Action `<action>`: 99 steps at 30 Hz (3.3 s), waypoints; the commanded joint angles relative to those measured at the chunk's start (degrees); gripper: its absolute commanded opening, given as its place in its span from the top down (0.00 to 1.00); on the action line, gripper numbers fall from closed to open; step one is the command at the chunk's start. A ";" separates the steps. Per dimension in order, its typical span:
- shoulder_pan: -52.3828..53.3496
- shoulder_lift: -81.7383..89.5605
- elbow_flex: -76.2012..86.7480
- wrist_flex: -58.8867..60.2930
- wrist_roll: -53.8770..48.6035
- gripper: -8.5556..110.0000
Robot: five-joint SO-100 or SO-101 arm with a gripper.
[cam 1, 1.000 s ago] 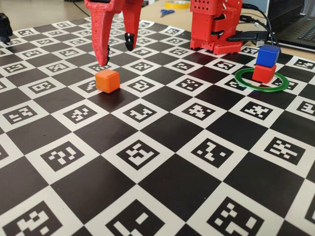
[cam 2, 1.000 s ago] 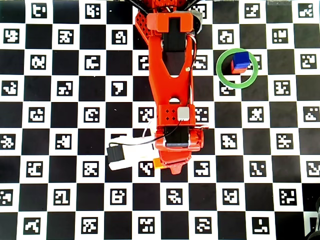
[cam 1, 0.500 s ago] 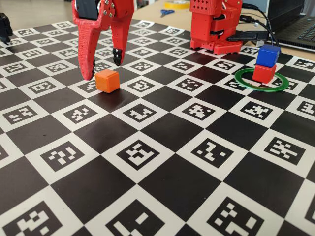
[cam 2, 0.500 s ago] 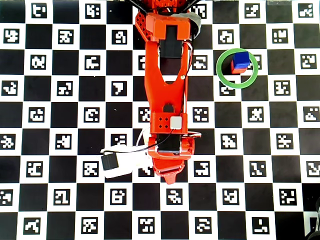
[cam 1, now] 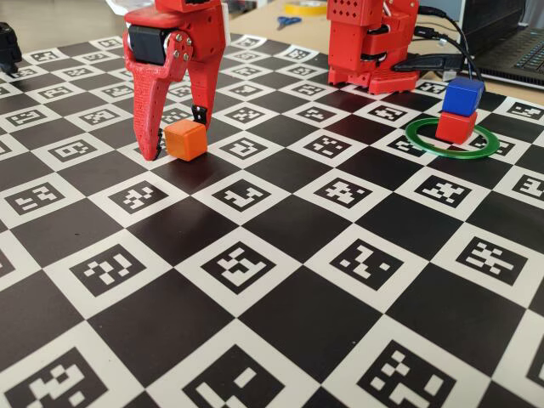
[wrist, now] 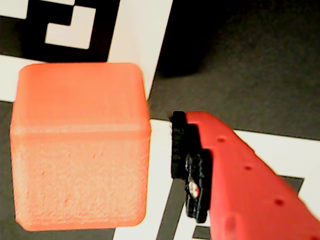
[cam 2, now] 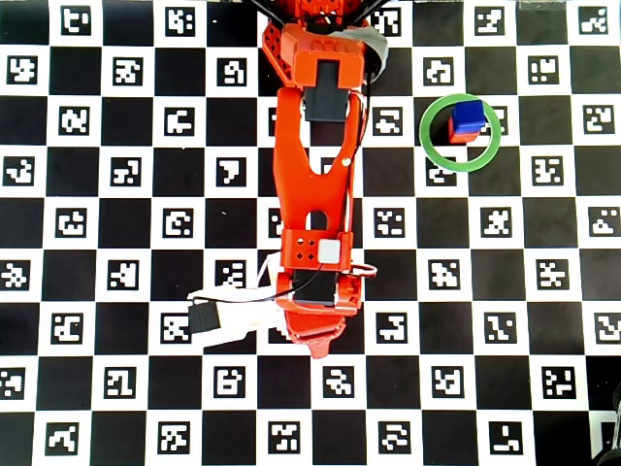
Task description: Grab the red cube then put it in the green circle then put the blue cube on top and finally the orange cube on top
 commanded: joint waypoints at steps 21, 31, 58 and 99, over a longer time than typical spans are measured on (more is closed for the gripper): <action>-0.70 2.29 1.23 -1.49 0.00 0.72; -0.97 2.64 2.29 -2.02 -0.88 0.83; -2.99 7.03 -6.68 10.90 6.33 0.87; -19.07 46.41 9.14 26.98 28.12 0.91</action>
